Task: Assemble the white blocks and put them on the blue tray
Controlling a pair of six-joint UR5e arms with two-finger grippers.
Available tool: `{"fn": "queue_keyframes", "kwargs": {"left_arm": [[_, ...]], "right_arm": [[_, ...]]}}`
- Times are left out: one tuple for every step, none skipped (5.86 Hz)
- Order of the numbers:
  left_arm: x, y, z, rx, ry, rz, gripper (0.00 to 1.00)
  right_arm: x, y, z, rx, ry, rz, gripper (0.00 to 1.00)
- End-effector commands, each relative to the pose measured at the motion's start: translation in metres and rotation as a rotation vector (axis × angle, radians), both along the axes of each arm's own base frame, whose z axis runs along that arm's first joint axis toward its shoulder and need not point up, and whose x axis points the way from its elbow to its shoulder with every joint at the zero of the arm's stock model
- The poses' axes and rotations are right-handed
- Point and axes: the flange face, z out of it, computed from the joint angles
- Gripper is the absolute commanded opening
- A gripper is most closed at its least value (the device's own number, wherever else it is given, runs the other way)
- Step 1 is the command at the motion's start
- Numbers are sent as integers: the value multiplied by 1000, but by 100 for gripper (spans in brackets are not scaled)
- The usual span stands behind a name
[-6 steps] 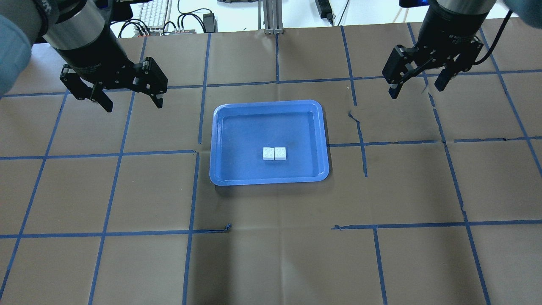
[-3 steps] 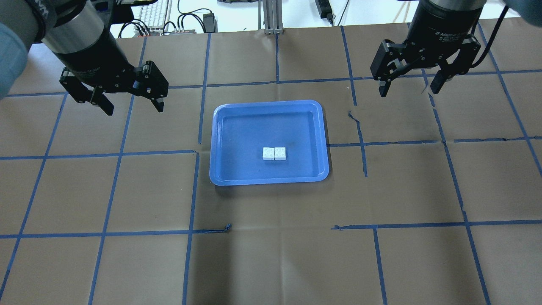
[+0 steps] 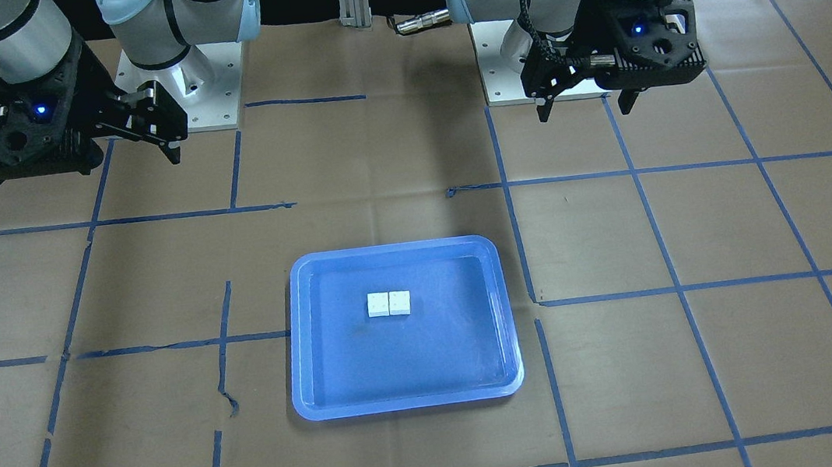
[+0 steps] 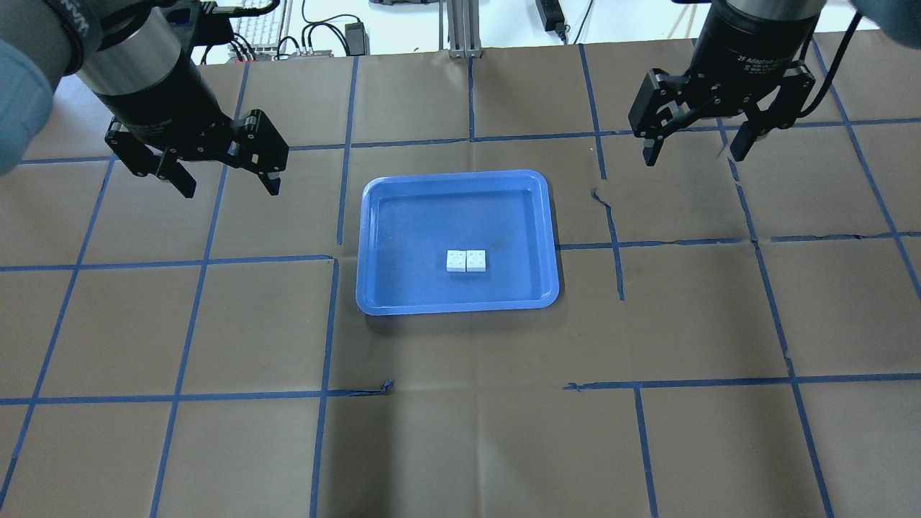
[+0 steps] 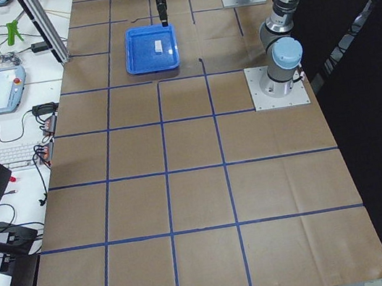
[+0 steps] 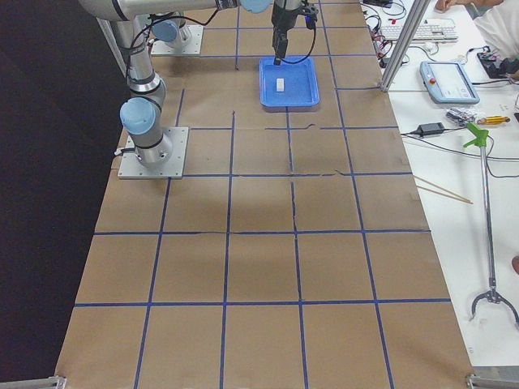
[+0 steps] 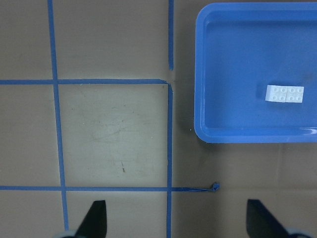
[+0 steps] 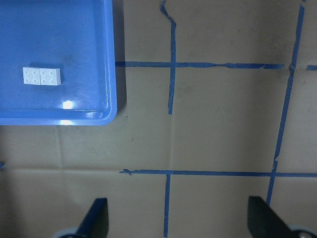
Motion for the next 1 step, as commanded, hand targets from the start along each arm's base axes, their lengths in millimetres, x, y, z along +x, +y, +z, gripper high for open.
{"fn": "queue_keyframes", "kwargs": {"left_arm": [[0, 0, 0, 0, -1, 2, 99]], "right_arm": [[0, 0, -1, 2, 2, -1, 100]]}}
